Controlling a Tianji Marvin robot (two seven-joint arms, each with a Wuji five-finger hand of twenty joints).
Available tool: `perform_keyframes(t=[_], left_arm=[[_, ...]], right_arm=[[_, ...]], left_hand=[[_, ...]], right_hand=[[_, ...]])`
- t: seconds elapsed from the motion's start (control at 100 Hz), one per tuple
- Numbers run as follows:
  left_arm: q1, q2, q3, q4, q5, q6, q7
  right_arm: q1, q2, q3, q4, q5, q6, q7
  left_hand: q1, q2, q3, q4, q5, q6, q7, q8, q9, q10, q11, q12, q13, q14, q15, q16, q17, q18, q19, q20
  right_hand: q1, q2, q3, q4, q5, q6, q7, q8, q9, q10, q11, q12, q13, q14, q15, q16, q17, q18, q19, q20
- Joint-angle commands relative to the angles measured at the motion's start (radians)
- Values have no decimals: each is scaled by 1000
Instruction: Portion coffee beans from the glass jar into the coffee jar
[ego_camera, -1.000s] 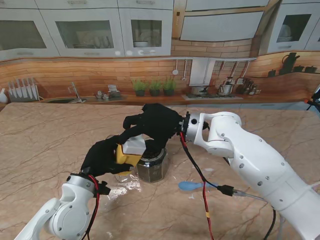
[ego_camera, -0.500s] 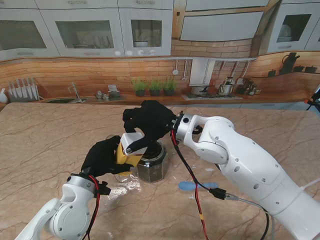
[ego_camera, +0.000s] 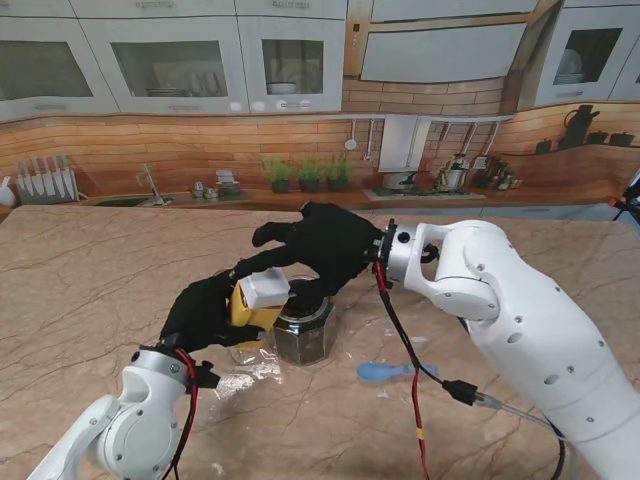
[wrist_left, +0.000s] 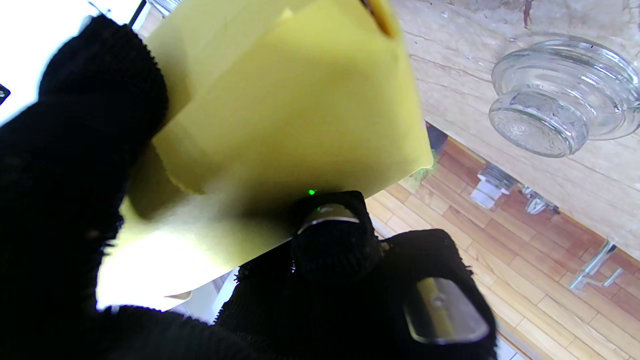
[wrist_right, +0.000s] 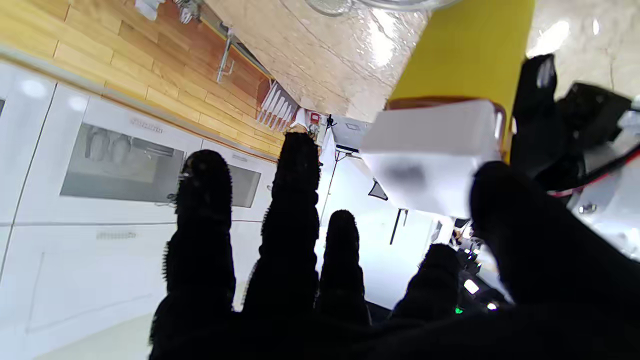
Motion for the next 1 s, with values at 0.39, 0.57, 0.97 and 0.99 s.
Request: perform_keyframes(t=[0.39,0.57,0.97,0.99], left_arm=[[3,-2,7,-10,-12,3,-16],[2,-2,8,-9,-13,3,-19],[0,-5,14,-5,-9,2,-3],[0,-5,14,-5,-9,3,-1]], right_arm=[[136,3,-163,144,-183,-37,-252],[165,-16,-217,197,-165,-9,-361],[143,-42,-223,183,-46,30,-299],[144,-42,-225,182,-45,33,-295]], left_hand=[[200,163,329,169,110,-218,222,65,153,-69,113,49,-5,67,-7,-3,-21,-116,216,0],[199,164,328,168,110,-218,222,65,153,-69,113,50,-5,67,-7,-3,-21,-116,216,0],[199,164,328,168,110,-219,223,66,152,-71,113,50,-5,67,-7,-3,-21,-116,216,0],[199,162,328,168,110,-220,223,66,153,-71,114,50,-5,67,-7,-3,-21,-116,216,0]], right_hand=[[121,-327,289,-117,-16,-20,36,159,-45,-36,123,-92,53,-74,51,-34,156,-93,9,-59],[101,-245,235,-127,269,-53,361,408,62,-137,292,21,150,-105,97,-13,208,-104,43,-61],[-186,-6,-88,-101,564,5,955,122,365,-146,254,102,252,-58,134,43,191,-31,98,-31],[-190,-4,-92,-94,559,9,950,126,366,-145,253,103,252,-58,134,44,191,-31,100,-30]])
